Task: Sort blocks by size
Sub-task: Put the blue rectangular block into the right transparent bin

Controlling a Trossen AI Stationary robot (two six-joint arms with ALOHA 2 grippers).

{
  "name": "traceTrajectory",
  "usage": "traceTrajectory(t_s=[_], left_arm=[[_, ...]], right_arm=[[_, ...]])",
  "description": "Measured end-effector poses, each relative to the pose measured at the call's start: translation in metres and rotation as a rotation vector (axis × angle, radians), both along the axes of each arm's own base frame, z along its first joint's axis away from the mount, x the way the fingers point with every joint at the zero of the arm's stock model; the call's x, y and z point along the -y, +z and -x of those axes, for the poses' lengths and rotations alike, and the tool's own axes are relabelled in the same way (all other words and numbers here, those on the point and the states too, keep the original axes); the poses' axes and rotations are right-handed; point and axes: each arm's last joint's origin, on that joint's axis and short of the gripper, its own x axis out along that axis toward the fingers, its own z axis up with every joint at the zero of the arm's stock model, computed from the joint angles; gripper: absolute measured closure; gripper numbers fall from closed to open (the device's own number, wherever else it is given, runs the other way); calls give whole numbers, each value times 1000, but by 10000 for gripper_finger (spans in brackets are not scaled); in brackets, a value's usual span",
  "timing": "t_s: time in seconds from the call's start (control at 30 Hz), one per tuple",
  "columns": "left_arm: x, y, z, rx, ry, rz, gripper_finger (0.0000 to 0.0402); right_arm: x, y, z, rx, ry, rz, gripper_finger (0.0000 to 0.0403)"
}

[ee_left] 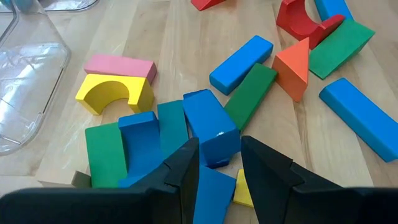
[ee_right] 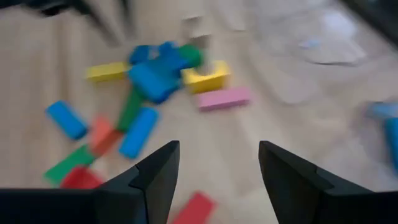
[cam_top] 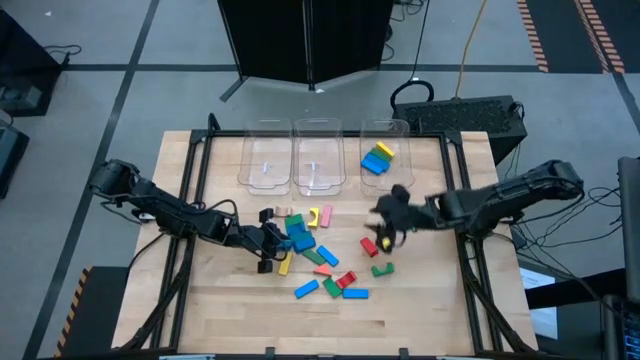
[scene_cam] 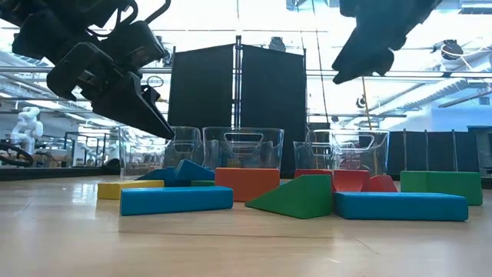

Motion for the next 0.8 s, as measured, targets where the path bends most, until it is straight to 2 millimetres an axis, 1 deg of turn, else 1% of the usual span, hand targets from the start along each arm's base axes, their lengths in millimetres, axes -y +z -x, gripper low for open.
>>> traceTrajectory(t_s=[0.23, 0.43, 0.53, 0.63, 0.8], left_arm=[[-2, 1, 0, 14, 43, -29, 278], [-3, 1, 0, 15, 48, -54, 278], [-3, 1, -1, 26, 57, -69, 278], [-3, 3, -2, 44, 59, -68, 278], [-3, 3, -2, 44, 59, -69, 278]], right_arm=[[-47, -35, -1, -3, 196, 1, 196], [-86, -66, -13, 10, 348, 21, 196], [-99, -85, -19, -5, 393, 44, 195], [-107, -102, -21, -46, 418, 63, 195], [-115, -119, -20, -93, 412, 48, 183]])
